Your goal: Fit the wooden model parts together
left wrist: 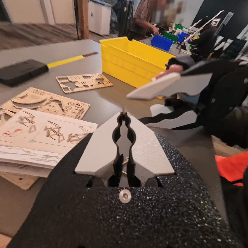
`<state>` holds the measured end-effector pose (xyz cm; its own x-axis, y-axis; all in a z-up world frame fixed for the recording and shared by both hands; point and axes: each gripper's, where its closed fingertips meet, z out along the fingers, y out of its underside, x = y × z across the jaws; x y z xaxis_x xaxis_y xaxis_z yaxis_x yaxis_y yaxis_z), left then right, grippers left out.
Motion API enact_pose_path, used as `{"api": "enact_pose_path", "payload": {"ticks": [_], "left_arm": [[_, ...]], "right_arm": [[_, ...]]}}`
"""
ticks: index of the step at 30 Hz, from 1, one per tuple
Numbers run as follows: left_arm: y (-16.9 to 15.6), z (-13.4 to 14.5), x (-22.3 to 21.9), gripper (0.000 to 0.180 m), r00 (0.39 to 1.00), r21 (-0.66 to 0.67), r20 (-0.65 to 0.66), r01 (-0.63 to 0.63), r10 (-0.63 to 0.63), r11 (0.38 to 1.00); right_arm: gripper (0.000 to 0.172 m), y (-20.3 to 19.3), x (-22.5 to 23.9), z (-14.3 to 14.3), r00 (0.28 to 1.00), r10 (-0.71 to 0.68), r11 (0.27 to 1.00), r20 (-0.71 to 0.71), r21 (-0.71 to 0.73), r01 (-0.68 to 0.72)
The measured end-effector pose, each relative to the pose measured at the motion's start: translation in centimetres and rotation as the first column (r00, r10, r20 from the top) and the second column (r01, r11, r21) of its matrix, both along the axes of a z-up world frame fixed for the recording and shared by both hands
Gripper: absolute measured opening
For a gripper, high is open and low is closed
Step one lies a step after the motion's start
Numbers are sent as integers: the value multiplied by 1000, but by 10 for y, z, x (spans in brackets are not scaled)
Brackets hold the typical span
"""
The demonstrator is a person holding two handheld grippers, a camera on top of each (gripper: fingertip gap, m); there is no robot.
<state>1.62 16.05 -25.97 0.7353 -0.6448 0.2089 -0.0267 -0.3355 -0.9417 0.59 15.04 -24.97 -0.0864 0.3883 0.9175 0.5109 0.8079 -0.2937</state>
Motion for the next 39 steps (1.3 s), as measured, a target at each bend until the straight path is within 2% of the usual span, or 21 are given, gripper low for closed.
{"api": "enact_pose_path", "payload": {"ticks": [2, 3, 6, 9, 11, 13, 15, 19, 21, 22, 24, 25, 27, 30, 32, 36, 39], "left_arm": [[0, 11, -5, 1, 998, 127, -38, -37, 42, 991], [0, 16, -6, 1, 996, 190, -64, -47, 60, 981], [-1, 31, -11, 1, 976, 405, -144, -94, 165, 909], [-6, 44, -4, 1, 972, 566, -130, -88, 194, 819], [-17, 48, 11, 0, 986, 653, -108, -23, 123, 757], [-26, 52, 22, 0, 992, 721, -100, 17, 80, 693], [-18, 53, 24, 0, 990, 736, -93, -3, 105, 677], [9, 55, 34, 1, 993, 710, -21, -64, 112, 702], [18, 55, 41, 0, 996, 695, 11, -75, 93, 715], [16, 55, 47, 0, 999, 685, 28, -51, 44, 727], [-2, 58, 56, 0, 993, 662, 86, 7, -85, 750], [-10, 55, 56, 0, 989, 651, 98, 18, -108, 759], [-15, 51, 49, 0, 992, 645, 89, 10, -87, 764], [-4, 49, 35, 0, 992, 615, 121, -56, -24, 786], [4, 46, 25, 0, 987, 570, 162, -93, -1, 816], [12, 48, 8, 0, 977, 547, 210, -152, 41, 823], [7, 55, 3, 1, 967, 559, 254, -149, 3, 815]], "right_arm": [[66, 8, 7, 12, 992, -7, 990, -130, -139, -11], [73, 15, 13, 17, 979, -11, 977, -202, -209, -32], [71, 40, 35, 34, 885, -46, 917, -463, -371, -146], [67, 74, 54, 43, 697, -204, 814, -688, -514, -270], [65, 100, 60, 39, 603, -327, 760, -728, -582, -291], [66, 117, 57, 32, 571, -386, 753, -724, -605, -259], [67, 131, 55, 30, 562, -400, 806, -724, -570, -161], [65, 143, 42, 36, 561, -354, 869, -748, -485, -97], [65, 156, 38, 36, 551, -375, 871, -745, -486, -64], [65, 157, 35, 36, 555, -370, 868, -745, -491, -79], [65, 148, 30, 37, 581, -337, 862, -741, -491, -125], [64, 141, 31, 40, 586, -307, 869, -750, -472, -149], [62, 131, 34, 41, 596, -282, 868, -752, -465, -176], [60, 130, 37, 43, 564, -309, 844, -766, -495, -209], [60, 127, 32, 40, 589, -306, 836, -748, -507, -209], [53, 124, 24, 33, 644, -282, 855, -711, -491, -168], [53, 129, 27, 30, 637, -311, 840, -705, -517, -162]]}}
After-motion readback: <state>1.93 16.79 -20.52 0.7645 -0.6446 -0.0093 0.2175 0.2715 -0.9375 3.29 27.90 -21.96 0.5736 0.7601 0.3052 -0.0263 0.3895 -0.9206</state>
